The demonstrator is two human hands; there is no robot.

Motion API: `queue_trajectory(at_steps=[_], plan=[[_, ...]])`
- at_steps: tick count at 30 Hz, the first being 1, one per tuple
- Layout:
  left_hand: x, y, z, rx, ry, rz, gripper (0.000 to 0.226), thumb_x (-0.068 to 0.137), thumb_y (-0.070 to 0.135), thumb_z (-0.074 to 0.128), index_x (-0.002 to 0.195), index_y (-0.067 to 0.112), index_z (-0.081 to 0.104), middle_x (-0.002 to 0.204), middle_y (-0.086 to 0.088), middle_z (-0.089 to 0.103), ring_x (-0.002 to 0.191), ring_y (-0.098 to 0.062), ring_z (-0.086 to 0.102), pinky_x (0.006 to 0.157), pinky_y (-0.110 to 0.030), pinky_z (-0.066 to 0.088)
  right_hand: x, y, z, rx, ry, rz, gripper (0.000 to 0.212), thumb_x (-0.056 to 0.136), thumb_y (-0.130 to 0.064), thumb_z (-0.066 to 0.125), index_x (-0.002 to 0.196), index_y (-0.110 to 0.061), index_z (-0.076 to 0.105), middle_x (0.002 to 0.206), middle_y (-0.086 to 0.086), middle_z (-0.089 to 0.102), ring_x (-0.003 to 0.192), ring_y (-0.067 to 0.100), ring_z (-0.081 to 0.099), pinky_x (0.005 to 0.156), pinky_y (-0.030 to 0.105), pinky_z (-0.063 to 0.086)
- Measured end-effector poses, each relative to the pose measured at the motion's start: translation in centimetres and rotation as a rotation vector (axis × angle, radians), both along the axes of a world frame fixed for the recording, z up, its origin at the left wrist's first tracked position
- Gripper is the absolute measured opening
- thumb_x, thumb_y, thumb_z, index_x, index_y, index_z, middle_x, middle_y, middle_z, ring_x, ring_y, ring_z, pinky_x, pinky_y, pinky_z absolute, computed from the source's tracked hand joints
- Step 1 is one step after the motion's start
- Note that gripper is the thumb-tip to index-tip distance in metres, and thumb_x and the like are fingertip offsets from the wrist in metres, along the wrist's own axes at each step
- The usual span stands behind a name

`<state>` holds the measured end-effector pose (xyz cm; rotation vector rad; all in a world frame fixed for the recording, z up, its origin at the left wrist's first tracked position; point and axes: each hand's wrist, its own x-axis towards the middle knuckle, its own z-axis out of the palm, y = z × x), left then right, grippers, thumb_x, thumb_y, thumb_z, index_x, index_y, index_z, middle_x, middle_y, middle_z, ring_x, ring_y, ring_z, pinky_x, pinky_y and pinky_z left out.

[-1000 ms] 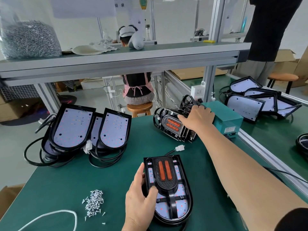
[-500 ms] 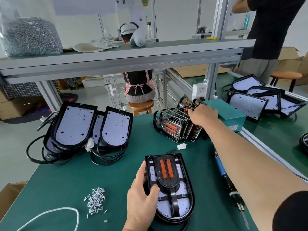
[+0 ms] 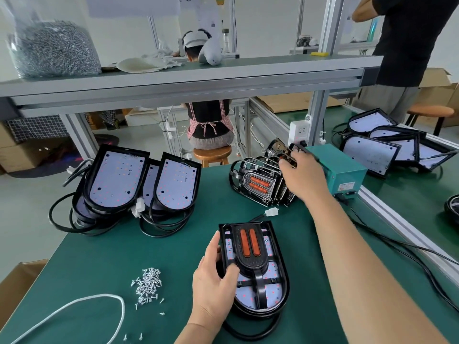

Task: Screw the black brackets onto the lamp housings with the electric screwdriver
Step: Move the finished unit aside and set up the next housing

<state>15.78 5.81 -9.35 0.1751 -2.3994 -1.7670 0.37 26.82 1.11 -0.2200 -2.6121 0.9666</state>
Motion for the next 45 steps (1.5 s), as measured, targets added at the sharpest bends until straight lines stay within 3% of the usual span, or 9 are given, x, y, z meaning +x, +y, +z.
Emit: queue_trajectory(at_steps=[4, 7, 13, 17, 19, 22, 28, 37, 45], plan=[[0.1, 0.0, 0.3, -0.007, -0.016, -0.008, 0.075, 0.071, 0.029, 0.054, 0.146, 0.039, 0.045, 0.121, 0.023, 0.064, 0.119, 0.005, 0.055, 0.104, -0.022, 0.042, 8.1, -3.2, -4.6, -0.119, -0.034, 0.191, 0.056, 0.101, -0.041, 0.050, 0.153, -0.021, 0.043, 0.157, -0.004, 0.043, 0.142, 0.011, 0.038, 0.112, 0.028, 0.027], [0.1, 0.1, 0.4, -0.043, 0.001, -0.014, 0.072, 0.075, 0.027, 0.054, 0.146, 0.035, 0.045, 0.127, 0.022, 0.054, 0.119, 0.015, 0.045, 0.094, -0.002, 0.034, 11.6, -3.8, -8.4, -0.237, -0.162, 0.272, 0.057, 0.103, -0.037, 0.054, 0.156, -0.028, 0.038, 0.160, -0.013, 0.036, 0.146, 0.003, 0.031, 0.116, 0.022, 0.022], [0.1, 0.2, 0.4, -0.078, 0.008, -0.017, 0.063, 0.088, 0.022, 0.060, 0.148, 0.029, 0.042, 0.128, 0.019, 0.048, 0.114, 0.026, 0.037, 0.087, 0.007, 0.027, 12.7, -4.0, -10.3, -0.546, -0.181, 0.336, 0.059, 0.101, -0.025, 0.061, 0.154, -0.037, 0.038, 0.150, -0.028, 0.039, 0.133, -0.013, 0.034, 0.106, 0.012, 0.023], [0.3, -1.6, 1.2, -0.195, 0.032, 0.053, 0.039, 0.095, 0.027, 0.062, 0.134, 0.025, 0.058, 0.123, 0.012, 0.055, 0.119, -0.001, 0.051, 0.096, -0.013, 0.037, 12.6, -3.9, -10.6, -0.532, -0.162, 0.327, 0.057, 0.100, -0.024, 0.063, 0.152, -0.036, 0.042, 0.145, -0.028, 0.044, 0.128, -0.014, 0.039, 0.099, 0.005, 0.026], [0.2, -4.2, 2.2, -0.419, 0.055, 0.104, 0.011, 0.092, 0.018, 0.064, 0.099, 0.023, 0.071, 0.098, 0.008, 0.062, 0.098, -0.015, 0.060, 0.088, -0.028, 0.047, 12.6, -3.9, -10.7, -0.550, -0.158, 0.318, 0.057, 0.099, -0.023, 0.065, 0.151, -0.035, 0.045, 0.144, -0.026, 0.048, 0.130, -0.010, 0.042, 0.100, 0.007, 0.027], [0.2, -9.1, 3.9, -0.693, -0.104, 0.127, 0.015, 0.084, 0.013, 0.064, 0.072, 0.022, 0.064, 0.074, 0.009, 0.060, 0.075, -0.017, 0.058, 0.070, -0.033, 0.050, 12.4, -4.0, -10.9, -0.581, -0.156, 0.312, 0.057, 0.098, -0.023, 0.066, 0.150, -0.034, 0.047, 0.144, -0.023, 0.050, 0.132, -0.006, 0.044, 0.106, 0.018, 0.029], [0.6, -12.6, 5.0, -0.934, -0.382, -0.063, 0.015, 0.078, 0.023, 0.073, 0.069, 0.025, 0.061, 0.078, 0.010, 0.064, 0.078, -0.012, 0.063, 0.063, -0.024, 0.047, 12.5, -4.0, -10.8, -0.608, -0.158, 0.307, 0.057, 0.097, -0.024, 0.067, 0.150, -0.035, 0.047, 0.145, -0.022, 0.050, 0.130, -0.006, 0.045, 0.106, 0.018, 0.029], [1.1, -11.2, 4.7, -1.070, -0.406, -0.086, 0.004, 0.087, 0.020, 0.061, 0.083, 0.020, 0.061, 0.091, 0.005, 0.066, 0.089, -0.019, 0.063, 0.078, -0.033, 0.054, 12.8, -4.1, -10.7, -0.609, -0.173, 0.325, 0.056, 0.098, -0.027, 0.065, 0.149, -0.040, 0.046, 0.143, -0.029, 0.048, 0.113, -0.029, 0.040, 0.090, 0.000, 0.029], [0.3, -4.1, 5.9, -0.228, 0.014, 0.018, 0.019, 0.082, 0.003, 0.069, 0.072, 0.019, 0.067, 0.063, 0.000, 0.068, 0.057, -0.012, 0.065, 0.060, -0.023, 0.055, 13.5, -3.9, -9.5, -0.720, -0.122, 0.291, 0.052, 0.097, -0.022, 0.067, 0.145, -0.034, 0.053, 0.139, -0.023, 0.055, 0.121, -0.015, 0.053, 0.096, 0.006, 0.038]])
